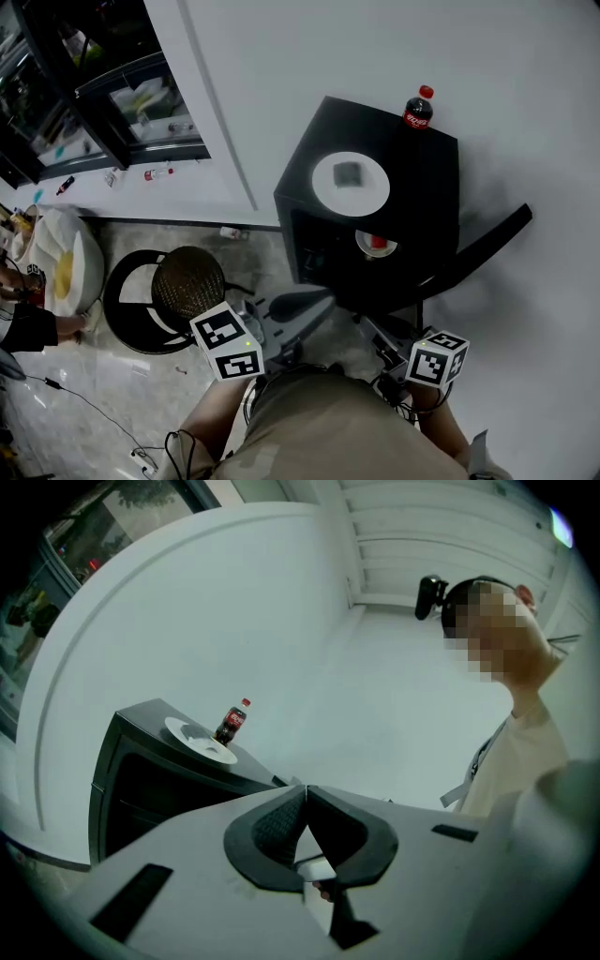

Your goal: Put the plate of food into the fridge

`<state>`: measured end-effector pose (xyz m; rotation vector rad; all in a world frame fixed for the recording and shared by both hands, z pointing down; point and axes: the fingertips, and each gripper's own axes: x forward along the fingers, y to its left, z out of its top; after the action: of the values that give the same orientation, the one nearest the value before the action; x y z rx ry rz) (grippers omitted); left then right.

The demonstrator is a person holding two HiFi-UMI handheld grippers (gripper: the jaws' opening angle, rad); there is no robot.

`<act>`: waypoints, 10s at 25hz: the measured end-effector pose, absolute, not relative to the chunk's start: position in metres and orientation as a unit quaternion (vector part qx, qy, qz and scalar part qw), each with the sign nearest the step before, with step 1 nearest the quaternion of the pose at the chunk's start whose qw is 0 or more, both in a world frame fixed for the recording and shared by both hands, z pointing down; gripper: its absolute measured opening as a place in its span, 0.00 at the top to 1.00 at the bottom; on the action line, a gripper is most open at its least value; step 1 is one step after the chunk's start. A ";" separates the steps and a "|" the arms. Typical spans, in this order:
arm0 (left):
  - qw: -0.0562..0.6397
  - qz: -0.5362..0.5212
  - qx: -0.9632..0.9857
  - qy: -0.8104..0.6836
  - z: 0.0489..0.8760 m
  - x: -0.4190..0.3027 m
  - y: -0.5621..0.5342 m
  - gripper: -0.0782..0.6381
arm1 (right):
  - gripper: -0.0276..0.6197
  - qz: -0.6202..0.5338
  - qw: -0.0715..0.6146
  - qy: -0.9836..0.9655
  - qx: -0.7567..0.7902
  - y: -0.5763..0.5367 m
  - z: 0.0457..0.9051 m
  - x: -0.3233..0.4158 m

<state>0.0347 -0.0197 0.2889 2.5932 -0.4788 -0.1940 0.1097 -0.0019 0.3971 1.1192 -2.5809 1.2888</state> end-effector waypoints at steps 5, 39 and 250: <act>0.243 -0.067 0.952 -0.175 0.292 0.007 -0.035 0.87 | 0.92 0.412 0.029 -0.833 0.368 -0.016 0.393 0.081; 0.046 0.056 0.996 -0.058 0.291 0.031 -0.099 0.87 | 0.92 0.435 0.020 -0.796 0.422 -0.071 0.409 0.071; 0.429 -0.054 0.896 -0.103 0.396 0.048 0.083 0.71 | 0.90 0.615 -0.265 -0.671 0.320 0.087 0.408 0.116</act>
<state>0.0480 0.0834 0.3961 2.2355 -0.2572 -0.1348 0.1162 0.0869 0.4083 1.2216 -2.5572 2.3436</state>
